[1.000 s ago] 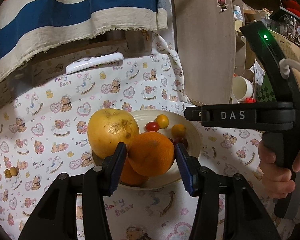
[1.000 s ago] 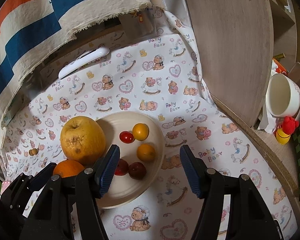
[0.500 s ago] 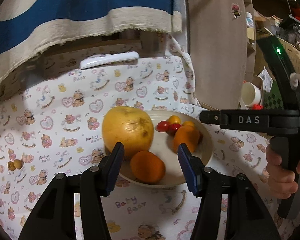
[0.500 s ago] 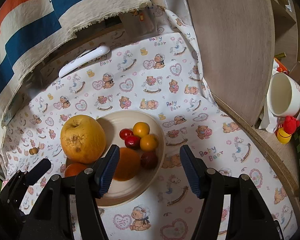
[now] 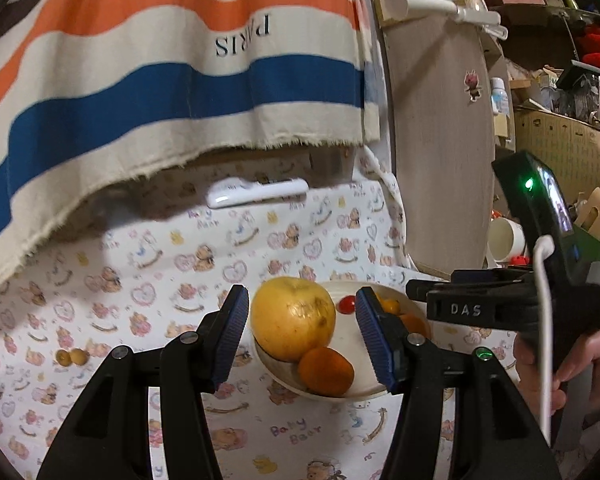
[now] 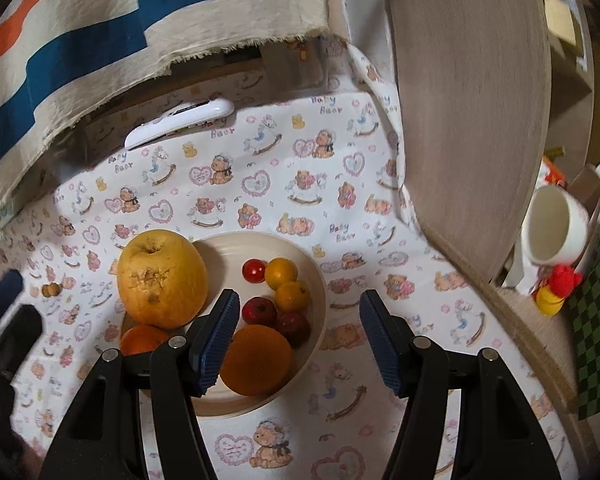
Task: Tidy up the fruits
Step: 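Move both tools back from the plate toward the small fruits on the cloth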
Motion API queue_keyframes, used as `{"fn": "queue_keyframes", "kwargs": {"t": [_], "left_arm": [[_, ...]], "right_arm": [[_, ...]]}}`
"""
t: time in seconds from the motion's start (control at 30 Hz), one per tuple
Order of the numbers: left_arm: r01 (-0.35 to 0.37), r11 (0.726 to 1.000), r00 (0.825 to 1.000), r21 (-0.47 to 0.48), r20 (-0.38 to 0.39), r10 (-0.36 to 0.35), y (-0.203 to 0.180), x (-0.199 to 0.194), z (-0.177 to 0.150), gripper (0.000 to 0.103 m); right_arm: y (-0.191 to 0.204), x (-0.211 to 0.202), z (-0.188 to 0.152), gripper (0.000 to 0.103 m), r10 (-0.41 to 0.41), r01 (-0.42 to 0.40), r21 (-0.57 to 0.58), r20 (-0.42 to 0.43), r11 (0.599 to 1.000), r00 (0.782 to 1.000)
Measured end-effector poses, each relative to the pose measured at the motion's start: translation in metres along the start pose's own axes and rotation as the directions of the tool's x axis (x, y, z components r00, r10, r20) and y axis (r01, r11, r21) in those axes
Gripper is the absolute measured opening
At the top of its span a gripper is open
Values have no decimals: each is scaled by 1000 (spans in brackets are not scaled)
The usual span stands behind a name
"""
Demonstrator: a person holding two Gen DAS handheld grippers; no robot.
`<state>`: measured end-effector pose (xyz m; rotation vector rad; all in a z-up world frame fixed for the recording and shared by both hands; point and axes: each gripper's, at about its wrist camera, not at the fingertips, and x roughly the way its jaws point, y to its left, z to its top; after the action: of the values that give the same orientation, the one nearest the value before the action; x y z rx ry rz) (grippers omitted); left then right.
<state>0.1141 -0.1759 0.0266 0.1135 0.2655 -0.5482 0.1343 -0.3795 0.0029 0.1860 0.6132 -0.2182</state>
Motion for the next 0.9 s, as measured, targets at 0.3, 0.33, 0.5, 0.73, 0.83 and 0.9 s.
{"fn": "queue_keyframes", "kwargs": {"t": [0.3,0.33,0.5,0.73,0.83,0.9], "left_arm": [[-76,997,996,-16,48,77,19,-18,-7,75],[-78,996,996,-31,50,79,23,-20,-8,78],[-119,991,989,-69,77,124,39,-31,-10,96],[-175,980,979,-91,91,183,66,-40,-12,101],[-196,974,975,-115,85,206,79,-43,-13,101],[-210,970,972,-123,83,221,88,-45,-15,101]], "right_arm": [[15,-6,-6,64,-17,21,-64,49,998,999],[18,-6,-7,64,-7,11,-74,52,997,999],[30,-11,-11,70,26,-15,-120,88,993,996],[39,-20,-16,85,59,-39,-133,156,990,986],[43,-24,-17,92,83,-57,-147,183,988,980],[43,-29,-18,103,104,-75,-143,210,987,972]]}}
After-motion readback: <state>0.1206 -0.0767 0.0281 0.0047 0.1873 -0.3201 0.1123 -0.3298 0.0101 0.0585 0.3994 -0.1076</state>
